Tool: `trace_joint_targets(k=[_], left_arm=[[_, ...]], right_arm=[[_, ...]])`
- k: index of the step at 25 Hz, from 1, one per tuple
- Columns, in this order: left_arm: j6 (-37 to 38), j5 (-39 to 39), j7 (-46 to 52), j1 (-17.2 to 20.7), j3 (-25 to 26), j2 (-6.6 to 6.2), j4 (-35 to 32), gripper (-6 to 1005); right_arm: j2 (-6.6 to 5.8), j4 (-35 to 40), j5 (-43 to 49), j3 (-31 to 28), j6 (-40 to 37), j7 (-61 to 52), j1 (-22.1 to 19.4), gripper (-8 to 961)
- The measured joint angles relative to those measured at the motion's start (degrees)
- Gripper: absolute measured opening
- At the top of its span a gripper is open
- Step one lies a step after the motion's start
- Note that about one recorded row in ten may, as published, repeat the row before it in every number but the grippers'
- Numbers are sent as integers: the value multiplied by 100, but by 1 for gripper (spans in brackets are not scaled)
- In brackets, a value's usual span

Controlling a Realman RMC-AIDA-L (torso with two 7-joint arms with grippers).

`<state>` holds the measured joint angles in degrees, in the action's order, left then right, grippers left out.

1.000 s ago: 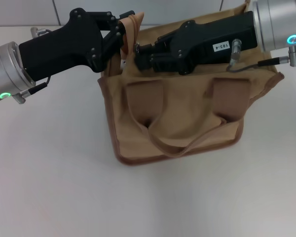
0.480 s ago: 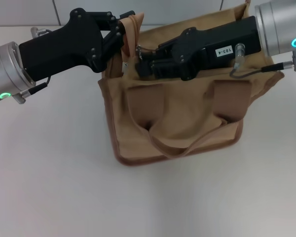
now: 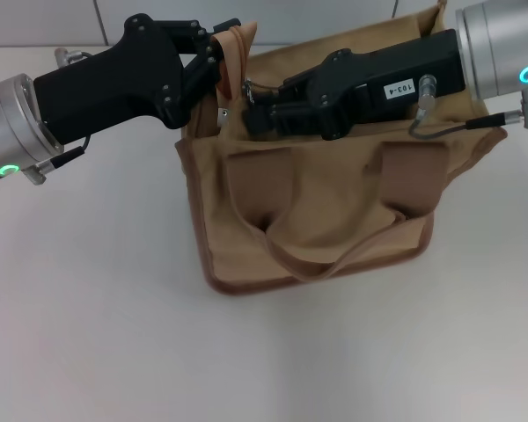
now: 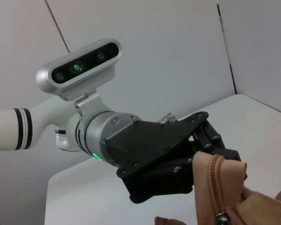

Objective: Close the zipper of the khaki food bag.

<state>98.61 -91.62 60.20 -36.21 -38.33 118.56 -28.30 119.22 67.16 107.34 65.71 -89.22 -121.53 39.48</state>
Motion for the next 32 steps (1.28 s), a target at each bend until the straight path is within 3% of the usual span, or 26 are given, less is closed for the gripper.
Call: trace_joint_targets(k=[15,32], left_arm=[[8,2,0,0,1,7,3,19],[1,3,0,-17,-8,9,56,20]], right_arm=[[5,150,-1,-24,56,-18,-114,87],[-28,452,50,-99,30,-137,-234,80]])
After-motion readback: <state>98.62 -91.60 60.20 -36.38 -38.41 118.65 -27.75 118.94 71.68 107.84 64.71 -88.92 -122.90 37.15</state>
